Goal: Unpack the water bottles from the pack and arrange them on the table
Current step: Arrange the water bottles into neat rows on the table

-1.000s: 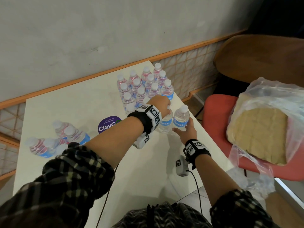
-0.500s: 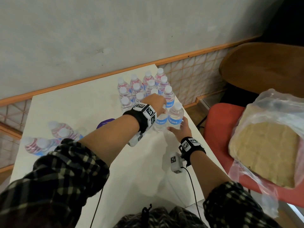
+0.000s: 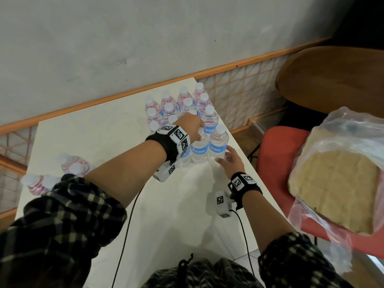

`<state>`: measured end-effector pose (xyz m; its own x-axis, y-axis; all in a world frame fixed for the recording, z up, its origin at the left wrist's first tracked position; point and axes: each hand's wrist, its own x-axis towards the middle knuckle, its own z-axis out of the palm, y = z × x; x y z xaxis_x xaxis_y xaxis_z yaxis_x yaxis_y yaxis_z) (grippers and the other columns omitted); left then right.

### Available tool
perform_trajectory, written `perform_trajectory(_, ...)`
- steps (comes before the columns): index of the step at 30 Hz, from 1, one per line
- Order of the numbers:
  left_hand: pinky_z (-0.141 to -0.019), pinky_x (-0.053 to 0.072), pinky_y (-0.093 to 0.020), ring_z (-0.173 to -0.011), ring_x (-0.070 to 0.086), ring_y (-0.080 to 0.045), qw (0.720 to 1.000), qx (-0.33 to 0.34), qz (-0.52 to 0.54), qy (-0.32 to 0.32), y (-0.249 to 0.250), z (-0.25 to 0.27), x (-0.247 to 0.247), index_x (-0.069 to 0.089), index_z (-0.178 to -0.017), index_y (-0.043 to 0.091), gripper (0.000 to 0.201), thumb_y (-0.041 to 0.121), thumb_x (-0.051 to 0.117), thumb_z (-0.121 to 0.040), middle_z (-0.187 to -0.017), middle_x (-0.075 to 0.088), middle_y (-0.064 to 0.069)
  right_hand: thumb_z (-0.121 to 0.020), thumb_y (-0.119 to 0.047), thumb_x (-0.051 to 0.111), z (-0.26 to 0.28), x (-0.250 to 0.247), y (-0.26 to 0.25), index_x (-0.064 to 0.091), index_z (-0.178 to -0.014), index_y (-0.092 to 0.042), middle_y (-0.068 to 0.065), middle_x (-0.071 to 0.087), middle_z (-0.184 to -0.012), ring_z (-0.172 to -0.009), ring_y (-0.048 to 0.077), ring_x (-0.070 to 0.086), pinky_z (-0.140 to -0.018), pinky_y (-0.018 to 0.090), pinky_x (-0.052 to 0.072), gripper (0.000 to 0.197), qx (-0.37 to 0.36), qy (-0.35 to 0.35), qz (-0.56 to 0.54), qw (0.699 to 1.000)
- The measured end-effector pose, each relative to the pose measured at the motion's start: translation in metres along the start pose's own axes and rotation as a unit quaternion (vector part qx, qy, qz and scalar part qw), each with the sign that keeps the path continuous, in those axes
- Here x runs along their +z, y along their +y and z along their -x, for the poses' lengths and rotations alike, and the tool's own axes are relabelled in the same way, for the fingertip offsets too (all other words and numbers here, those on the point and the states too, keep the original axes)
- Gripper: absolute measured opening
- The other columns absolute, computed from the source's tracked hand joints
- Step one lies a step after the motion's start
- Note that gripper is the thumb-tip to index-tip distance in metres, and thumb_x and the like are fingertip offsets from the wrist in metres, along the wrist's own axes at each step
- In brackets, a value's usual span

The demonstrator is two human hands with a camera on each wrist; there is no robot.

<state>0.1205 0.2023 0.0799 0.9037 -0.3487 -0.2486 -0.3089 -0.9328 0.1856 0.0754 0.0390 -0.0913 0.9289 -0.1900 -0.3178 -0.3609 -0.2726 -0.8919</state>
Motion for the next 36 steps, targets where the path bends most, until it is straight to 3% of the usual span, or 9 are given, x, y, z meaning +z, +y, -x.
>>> perform_trajectory(3, -0.069, 0.037, -0.029, -0.1, 0.06, -0.032, 1.0, -0.008, -0.001, 0.018, -0.001, -0.001, 0.0, 0.068, -0.112, 0.007, 0.03, 0.017, 0.066, -0.084, -0.107, 0.067, -0.016, -0.083, -0.021, 0.071, -0.003, 0.002, -0.005, 0.043, -0.138, -0.024, 0.006, 0.054, -0.133, -0.121, 0.022, 0.05, -0.094, 0.025, 0.036, 0.062, 0.007, 0.008, -0.007, 1.0)
perform_trajectory(7, -0.083, 0.044, -0.033, -0.111, 0.057, -0.031, 1.0, -0.016, 0.005, 0.027, -0.001, -0.002, 0.001, 0.061, -0.125, 0.011, 0.042, 0.019, 0.067, -0.085, -0.12, 0.064, -0.013, -0.083, -0.02, 0.07, -0.006, 0.004, -0.01, 0.044, -0.138, -0.024, 0.007, 0.054, -0.133, -0.12, 0.022, 0.051, -0.093, 0.025, 0.036, 0.061, 0.007, 0.008, -0.004, 1.0)
perform_trajectory(14, -0.09, 0.044, -0.035, -0.115, 0.054, -0.032, 0.999, -0.021, 0.005, 0.035, -0.003, -0.002, 0.004, 0.056, -0.131, 0.013, 0.046, 0.021, 0.065, -0.086, -0.125, 0.06, -0.013, -0.083, -0.02, 0.07, -0.012, 0.007, -0.01, 0.044, -0.137, -0.025, 0.007, 0.055, -0.131, -0.117, 0.022, 0.053, -0.091, 0.025, 0.037, 0.061, 0.003, 0.01, -0.004, 1.0)
perform_trajectory(19, -0.081, 0.044, -0.032, -0.108, 0.056, -0.032, 0.999, -0.02, -0.001, 0.036, -0.002, -0.001, 0.006, 0.059, -0.124, 0.01, 0.037, 0.02, 0.061, -0.088, -0.117, 0.062, -0.014, -0.083, -0.021, 0.07, -0.015, 0.007, -0.01, 0.044, -0.138, -0.026, 0.007, 0.056, -0.13, -0.117, 0.022, 0.053, -0.091, 0.026, 0.037, 0.061, 0.0, 0.008, 0.009, 1.0)
perform_trajectory(25, -0.083, 0.042, -0.033, -0.113, 0.053, -0.032, 0.999, -0.02, 0.007, 0.039, -0.001, 0.003, 0.006, 0.055, -0.128, 0.012, 0.04, 0.021, 0.06, -0.089, -0.121, 0.058, -0.015, -0.084, -0.023, 0.069, -0.017, 0.007, -0.01, 0.041, -0.139, -0.026, 0.009, 0.057, -0.129, -0.118, 0.023, 0.054, -0.098, 0.032, 0.04, 0.062, -0.004, 0.008, 0.029, 1.0)
perform_trajectory(31, -0.092, 0.045, -0.038, -0.119, 0.05, -0.031, 0.999, -0.013, 0.018, 0.044, -0.001, 0.01, 0.01, 0.045, -0.136, 0.014, 0.047, 0.021, 0.057, -0.091, -0.131, 0.052, -0.014, -0.085, -0.023, 0.068, -0.019, 0.008, -0.009, 0.039, -0.141, -0.026, 0.01, 0.057, -0.128, -0.119, 0.023, 0.054, -0.099, 0.032, 0.039, 0.063, -0.006, 0.003, 0.037, 0.999)
perform_trajectory(36, -0.093, 0.045, -0.038, -0.12, 0.051, -0.03, 0.998, -0.019, 0.007, 0.058, -0.005, 0.013, 0.012, 0.046, -0.136, 0.018, 0.047, 0.026, 0.056, -0.092, -0.133, 0.052, -0.01, -0.086, -0.023, 0.067, -0.019, 0.008, -0.008, 0.038, -0.142, -0.026, 0.011, 0.057, -0.129, -0.12, 0.023, 0.053, -0.099, 0.032, 0.038, 0.063, -0.005, -0.003, 0.046, 0.999)
